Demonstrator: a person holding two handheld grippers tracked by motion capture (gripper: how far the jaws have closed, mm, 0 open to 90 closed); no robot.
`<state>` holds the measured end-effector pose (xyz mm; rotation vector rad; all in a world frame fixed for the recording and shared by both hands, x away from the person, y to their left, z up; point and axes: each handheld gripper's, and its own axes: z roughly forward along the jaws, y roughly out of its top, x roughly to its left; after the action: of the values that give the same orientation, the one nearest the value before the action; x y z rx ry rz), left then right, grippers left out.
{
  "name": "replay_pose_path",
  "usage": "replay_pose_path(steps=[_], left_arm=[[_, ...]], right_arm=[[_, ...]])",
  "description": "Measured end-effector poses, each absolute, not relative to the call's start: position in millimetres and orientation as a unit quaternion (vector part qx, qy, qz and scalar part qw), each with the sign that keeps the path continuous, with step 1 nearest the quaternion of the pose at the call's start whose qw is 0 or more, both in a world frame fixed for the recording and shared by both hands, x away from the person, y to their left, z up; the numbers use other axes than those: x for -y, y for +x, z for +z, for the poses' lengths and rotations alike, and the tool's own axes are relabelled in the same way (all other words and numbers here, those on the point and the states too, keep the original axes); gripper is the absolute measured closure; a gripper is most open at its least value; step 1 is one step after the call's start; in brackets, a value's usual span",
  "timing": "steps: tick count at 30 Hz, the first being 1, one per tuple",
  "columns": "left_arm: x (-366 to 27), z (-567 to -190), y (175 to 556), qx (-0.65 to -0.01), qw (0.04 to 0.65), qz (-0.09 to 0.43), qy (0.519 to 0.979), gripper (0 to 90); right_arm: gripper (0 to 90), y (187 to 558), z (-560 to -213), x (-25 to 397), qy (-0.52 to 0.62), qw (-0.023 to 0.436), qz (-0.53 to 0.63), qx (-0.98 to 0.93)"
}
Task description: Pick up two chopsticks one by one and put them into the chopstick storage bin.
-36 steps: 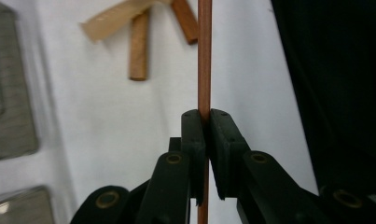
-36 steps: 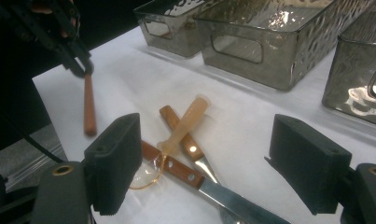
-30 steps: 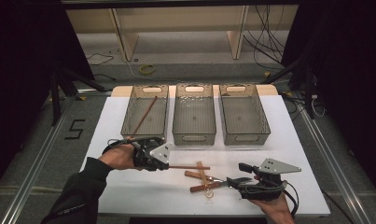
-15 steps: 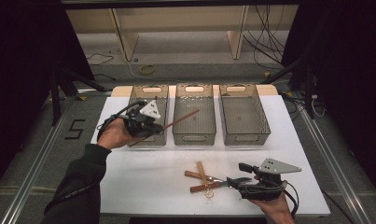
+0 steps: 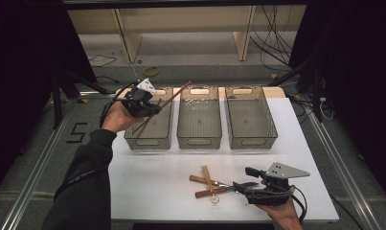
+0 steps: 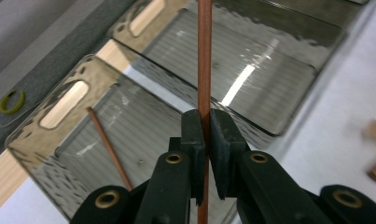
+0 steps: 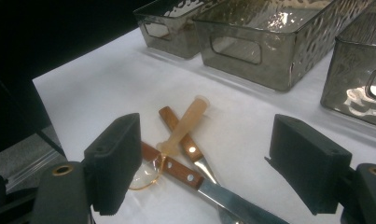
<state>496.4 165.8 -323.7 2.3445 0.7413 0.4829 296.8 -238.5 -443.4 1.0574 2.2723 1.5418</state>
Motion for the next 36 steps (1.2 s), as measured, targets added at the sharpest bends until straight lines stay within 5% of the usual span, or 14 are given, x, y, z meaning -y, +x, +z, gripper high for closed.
replay_pose_path(steps=[17, 36], left_arm=[[-189.1, -359.5, 535.4, -0.377, 0.326, 0.173, 0.850, 83.9], [-190.6, -383.7, 545.1, -0.404, 0.326, 0.162, 0.839, 83.9]], right_arm=[[26.0, 296.6, -443.3, 239.0, 0.358, 0.097, 0.522, -0.768], [26.0, 296.4, -443.3, 239.8, 0.358, 0.097, 0.523, -0.767]])
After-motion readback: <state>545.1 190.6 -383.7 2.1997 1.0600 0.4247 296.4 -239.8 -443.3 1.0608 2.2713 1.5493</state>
